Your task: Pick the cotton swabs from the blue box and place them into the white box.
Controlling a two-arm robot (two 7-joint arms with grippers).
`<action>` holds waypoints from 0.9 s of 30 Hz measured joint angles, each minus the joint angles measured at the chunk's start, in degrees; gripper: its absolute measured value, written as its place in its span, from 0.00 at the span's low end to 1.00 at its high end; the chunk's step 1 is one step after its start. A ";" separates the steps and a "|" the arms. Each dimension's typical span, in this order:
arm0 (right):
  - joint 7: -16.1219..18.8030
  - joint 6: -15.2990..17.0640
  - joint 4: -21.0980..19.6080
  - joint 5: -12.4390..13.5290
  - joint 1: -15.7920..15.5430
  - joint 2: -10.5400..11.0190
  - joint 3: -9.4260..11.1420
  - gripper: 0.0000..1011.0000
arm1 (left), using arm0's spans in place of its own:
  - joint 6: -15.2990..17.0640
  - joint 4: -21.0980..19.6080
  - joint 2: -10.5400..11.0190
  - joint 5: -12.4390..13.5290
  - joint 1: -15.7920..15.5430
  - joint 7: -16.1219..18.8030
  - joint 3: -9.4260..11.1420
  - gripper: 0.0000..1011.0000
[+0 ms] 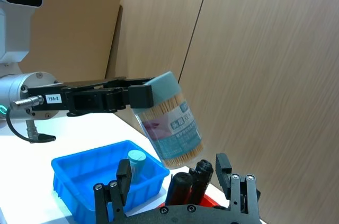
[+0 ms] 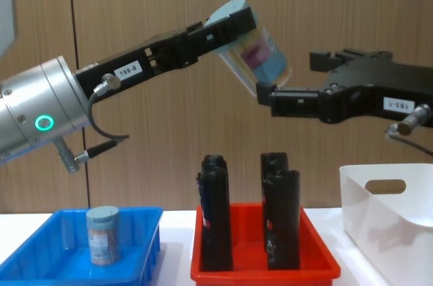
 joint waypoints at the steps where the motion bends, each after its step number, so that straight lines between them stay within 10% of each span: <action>1: 0.04 0.00 -0.02 -0.10 0.08 -0.05 -0.04 0.99 | 0.00 0.00 0.00 0.00 0.00 0.00 0.00 0.67; 27: 1.41 -0.28 2.28 -3.73 4.05 -2.37 -1.39 0.99 | 0.00 0.00 0.00 0.00 0.00 0.00 0.00 0.67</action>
